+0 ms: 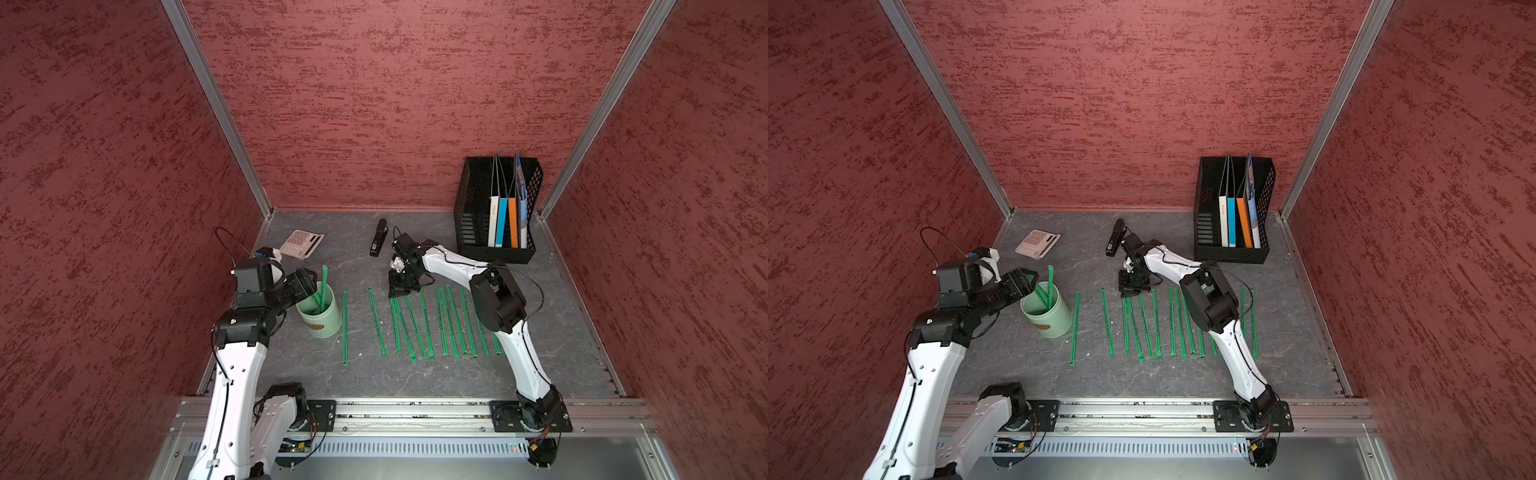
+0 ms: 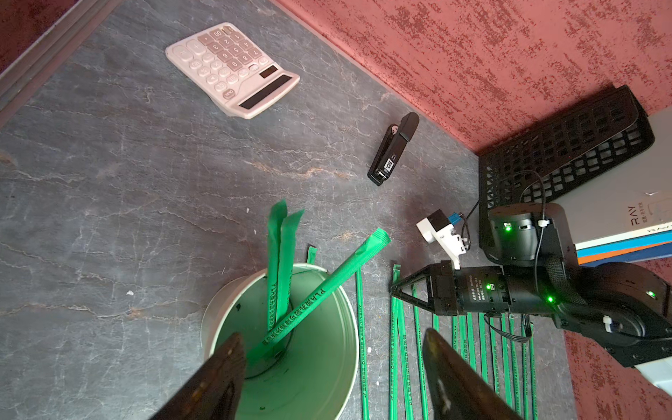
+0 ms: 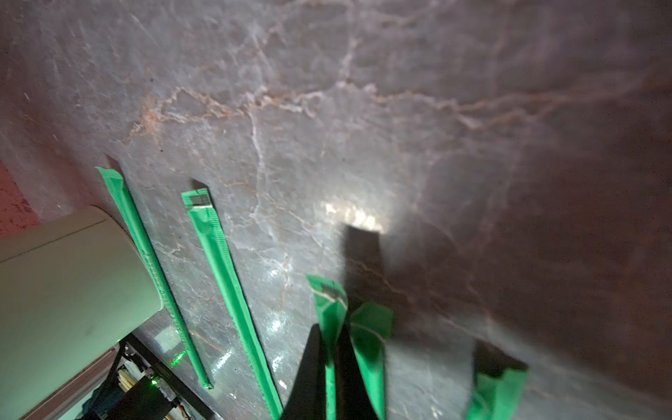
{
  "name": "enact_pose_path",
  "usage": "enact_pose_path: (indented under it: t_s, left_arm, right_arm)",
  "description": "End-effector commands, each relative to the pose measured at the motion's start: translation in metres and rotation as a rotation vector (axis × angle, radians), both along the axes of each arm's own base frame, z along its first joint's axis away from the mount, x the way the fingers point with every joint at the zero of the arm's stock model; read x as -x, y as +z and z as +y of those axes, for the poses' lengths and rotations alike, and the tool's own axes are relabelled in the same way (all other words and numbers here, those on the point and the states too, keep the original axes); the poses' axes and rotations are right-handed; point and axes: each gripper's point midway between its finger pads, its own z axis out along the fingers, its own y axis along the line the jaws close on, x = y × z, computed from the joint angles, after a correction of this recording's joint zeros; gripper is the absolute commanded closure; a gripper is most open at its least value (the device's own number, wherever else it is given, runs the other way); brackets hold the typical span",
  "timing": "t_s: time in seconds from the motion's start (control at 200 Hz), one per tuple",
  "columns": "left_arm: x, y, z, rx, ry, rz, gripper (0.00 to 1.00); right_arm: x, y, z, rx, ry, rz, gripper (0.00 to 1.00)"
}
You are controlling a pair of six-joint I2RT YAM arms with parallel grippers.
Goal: Take the straws out of the storage container
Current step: Place the straw at the center of the board.
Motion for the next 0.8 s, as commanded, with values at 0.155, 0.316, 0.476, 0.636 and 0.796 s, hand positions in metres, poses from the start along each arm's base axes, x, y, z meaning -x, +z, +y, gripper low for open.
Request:
enact_pose_path:
  t_s: [0.155, 0.316, 0.476, 0.636, 0.796]
  left_arm:
    - [-0.001, 0.001, 0.001, 0.0, 0.0, -0.014, 0.23]
    - [-0.001, 0.002, 0.002, -0.003, -0.001, -0.019, 0.23]
    - [-0.002, 0.005, 0.002, -0.003, -0.002, -0.027, 0.22]
    - [-0.002, 0.007, 0.002, -0.002, 0.001, -0.03, 0.22]
    - [-0.001, 0.019, 0.004, -0.006, 0.018, -0.067, 0.22]
  right_arm:
    - [-0.001, 0.024, 0.013, -0.066, -0.022, -0.036, 0.96]
    - [0.002, 0.023, 0.009, -0.055, -0.032, -0.036, 0.89]
    - [0.001, 0.031, 0.009, -0.065, -0.031, -0.052, 0.75]
    - [-0.001, 0.052, 0.007, -0.066, -0.027, -0.092, 0.69]
    - [0.0, 0.095, 0.017, -0.121, 0.024, -0.201, 0.65]
